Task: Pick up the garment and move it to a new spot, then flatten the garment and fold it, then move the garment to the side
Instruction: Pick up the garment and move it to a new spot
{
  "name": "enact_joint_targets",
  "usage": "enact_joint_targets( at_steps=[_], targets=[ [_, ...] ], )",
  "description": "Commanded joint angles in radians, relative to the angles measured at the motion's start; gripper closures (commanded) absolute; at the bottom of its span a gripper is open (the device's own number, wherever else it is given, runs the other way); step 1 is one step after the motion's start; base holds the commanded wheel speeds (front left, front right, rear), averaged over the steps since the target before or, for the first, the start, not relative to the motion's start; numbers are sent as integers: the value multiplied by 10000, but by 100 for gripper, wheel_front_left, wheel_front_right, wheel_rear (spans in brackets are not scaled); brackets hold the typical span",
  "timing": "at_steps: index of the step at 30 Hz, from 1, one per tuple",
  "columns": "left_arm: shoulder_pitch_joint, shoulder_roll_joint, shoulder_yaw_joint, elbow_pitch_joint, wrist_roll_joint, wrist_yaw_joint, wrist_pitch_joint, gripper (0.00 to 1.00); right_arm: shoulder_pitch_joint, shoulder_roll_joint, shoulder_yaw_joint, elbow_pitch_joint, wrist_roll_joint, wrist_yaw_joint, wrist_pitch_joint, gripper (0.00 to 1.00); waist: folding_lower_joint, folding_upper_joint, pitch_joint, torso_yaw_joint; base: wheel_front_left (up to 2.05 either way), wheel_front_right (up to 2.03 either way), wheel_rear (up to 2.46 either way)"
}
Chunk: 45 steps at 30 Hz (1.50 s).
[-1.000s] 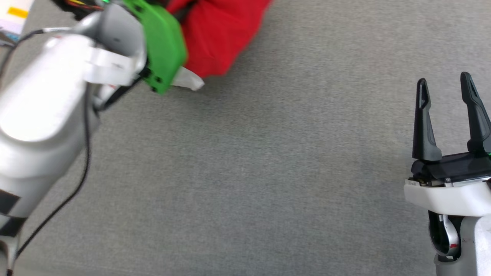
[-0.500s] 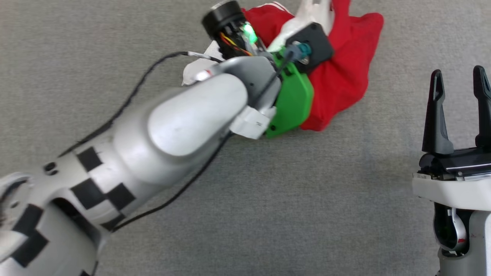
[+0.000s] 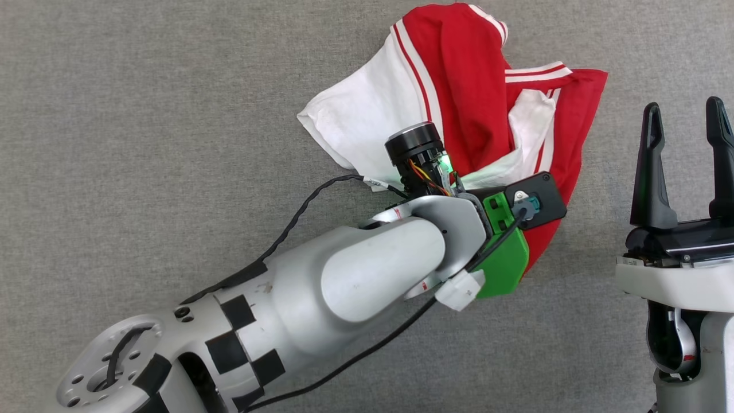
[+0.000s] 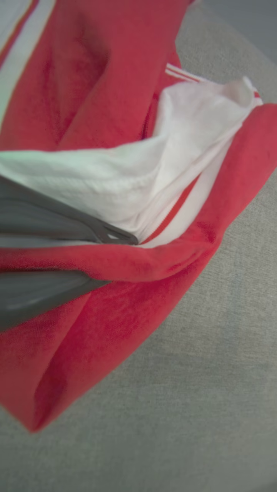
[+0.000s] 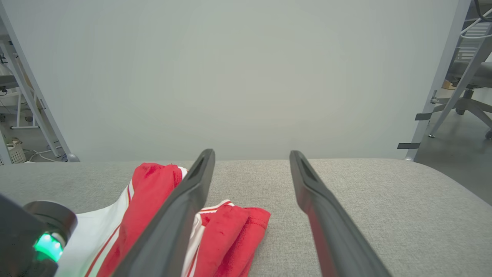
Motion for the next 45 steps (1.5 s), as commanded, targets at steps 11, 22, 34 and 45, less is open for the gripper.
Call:
enact_joint_targets(
  at_steps=[11, 22, 34, 45],
  targets=[
    [-520, -264, 631, 1447, 166, 727, -4176, 0, 432, -5, -124, 217, -224, -6, -61, 0, 1, -1, -1445, 707, 0, 0, 0],
    [1315, 1063, 3004, 756, -13, 3066, -5241, 0, 1154, -5, -49, 523, -525, -6, -61, 0, 1, -1, -2582, 1263, 0, 0, 0],
    [5361, 2546, 6413, -2242, 1517, 4771, -5248, 0, 1630, -5, -49, 704, -881, -6, -61, 0, 1, -1, -3264, 1751, 0, 0, 0],
    [8689, 1940, 8538, -3815, 2780, 4511, -5249, 0, 2170, -5, -90, 1169, -923, -6, -61, 0, 1, -1, -3930, 1891, 0, 0, 0]
  ],
)
